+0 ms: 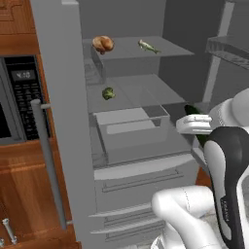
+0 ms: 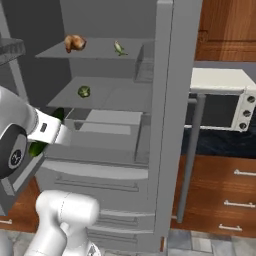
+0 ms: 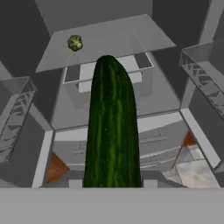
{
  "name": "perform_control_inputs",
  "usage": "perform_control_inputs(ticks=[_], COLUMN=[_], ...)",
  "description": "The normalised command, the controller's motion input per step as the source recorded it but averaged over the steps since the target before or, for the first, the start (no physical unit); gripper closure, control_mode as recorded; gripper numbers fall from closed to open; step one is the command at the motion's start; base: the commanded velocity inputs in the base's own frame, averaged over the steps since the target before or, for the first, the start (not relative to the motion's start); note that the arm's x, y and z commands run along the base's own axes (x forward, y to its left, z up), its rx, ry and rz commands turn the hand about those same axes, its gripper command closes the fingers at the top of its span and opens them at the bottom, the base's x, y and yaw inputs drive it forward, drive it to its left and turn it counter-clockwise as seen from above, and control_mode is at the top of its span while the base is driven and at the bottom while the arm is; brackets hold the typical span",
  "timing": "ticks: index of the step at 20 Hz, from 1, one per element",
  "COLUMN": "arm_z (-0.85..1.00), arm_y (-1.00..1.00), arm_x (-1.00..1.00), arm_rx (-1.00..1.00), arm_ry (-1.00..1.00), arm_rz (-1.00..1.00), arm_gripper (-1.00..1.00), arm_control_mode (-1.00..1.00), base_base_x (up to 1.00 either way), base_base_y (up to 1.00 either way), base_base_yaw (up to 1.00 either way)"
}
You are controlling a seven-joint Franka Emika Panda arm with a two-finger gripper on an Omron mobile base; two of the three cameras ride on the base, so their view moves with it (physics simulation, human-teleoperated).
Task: Gather the cucumber and broccoli from the fridge and place them on a tray on the dining counter. Then gather the chicken drumstick and fish from the fridge and place them on the other tray.
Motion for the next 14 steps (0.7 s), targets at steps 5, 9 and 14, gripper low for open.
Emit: perform_control_inputs(ticks=[5, 9, 14], arm_z=[0.00, 0.00, 0.00], arm_y=[0.00, 0.00, 0.00], arm_x=[0.00, 0.00, 0.00], arm_rx=[0.00, 0.00, 0.00], arm_ry=[0.00, 0.00, 0.00], arm_rz=[0.00, 0.00, 0.00], arm_gripper=[1.00, 1.00, 1.00], arm_control_mode=[1.00, 1.00, 1.00], base_base_x=[-0.80, -0.78, -0.62], base_base_y=[0.32, 0.42, 0.56], base_base_yaw=[-0.16, -0.25, -0.33])
